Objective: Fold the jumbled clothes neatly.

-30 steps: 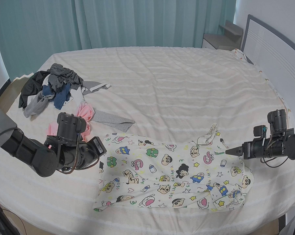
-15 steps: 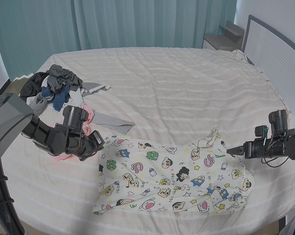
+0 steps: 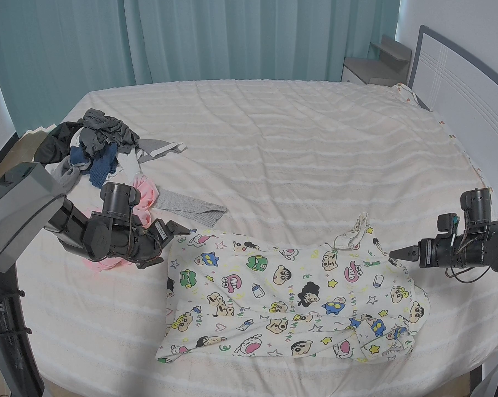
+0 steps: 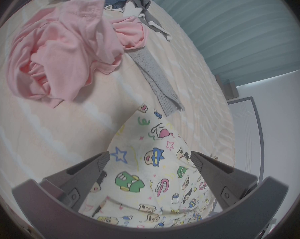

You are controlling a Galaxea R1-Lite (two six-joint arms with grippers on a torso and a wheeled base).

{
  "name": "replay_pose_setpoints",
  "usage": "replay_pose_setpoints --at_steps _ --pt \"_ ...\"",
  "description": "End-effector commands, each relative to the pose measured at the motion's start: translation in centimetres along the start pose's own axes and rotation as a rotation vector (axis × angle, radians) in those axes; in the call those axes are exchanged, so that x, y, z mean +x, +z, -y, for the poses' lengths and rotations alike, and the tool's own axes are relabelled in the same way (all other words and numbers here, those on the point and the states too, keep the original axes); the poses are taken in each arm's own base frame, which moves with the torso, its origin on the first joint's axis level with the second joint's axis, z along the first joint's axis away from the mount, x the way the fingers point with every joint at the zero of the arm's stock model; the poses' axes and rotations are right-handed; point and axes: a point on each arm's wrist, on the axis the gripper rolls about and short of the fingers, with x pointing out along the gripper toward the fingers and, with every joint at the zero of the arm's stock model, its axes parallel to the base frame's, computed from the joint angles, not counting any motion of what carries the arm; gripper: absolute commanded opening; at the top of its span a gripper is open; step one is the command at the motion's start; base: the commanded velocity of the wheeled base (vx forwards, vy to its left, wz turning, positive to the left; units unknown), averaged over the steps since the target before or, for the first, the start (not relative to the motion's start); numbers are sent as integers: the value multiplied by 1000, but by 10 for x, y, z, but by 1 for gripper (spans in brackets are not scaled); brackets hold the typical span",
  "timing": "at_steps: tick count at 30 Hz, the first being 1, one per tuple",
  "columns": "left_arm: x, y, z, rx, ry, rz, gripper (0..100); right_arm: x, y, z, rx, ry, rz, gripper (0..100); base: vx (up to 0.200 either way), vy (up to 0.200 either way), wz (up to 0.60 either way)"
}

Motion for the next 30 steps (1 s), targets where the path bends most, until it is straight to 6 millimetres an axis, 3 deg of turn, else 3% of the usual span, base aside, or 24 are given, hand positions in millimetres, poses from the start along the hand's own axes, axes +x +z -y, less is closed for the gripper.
replay_pose_setpoints --at_steps 1,16,30 --pt "25 -5 -17 15 5 0 100 -6 -5 5 11 -5 15 100 0 0 0" --pt "40 -2 -29 115 27 39 100 -6 -9 2 2 2 6 100 0 0 0" --pt "70 0 -30 150 -33 84 100 -1 -8 1 -6 6 2 100 0 0 0"
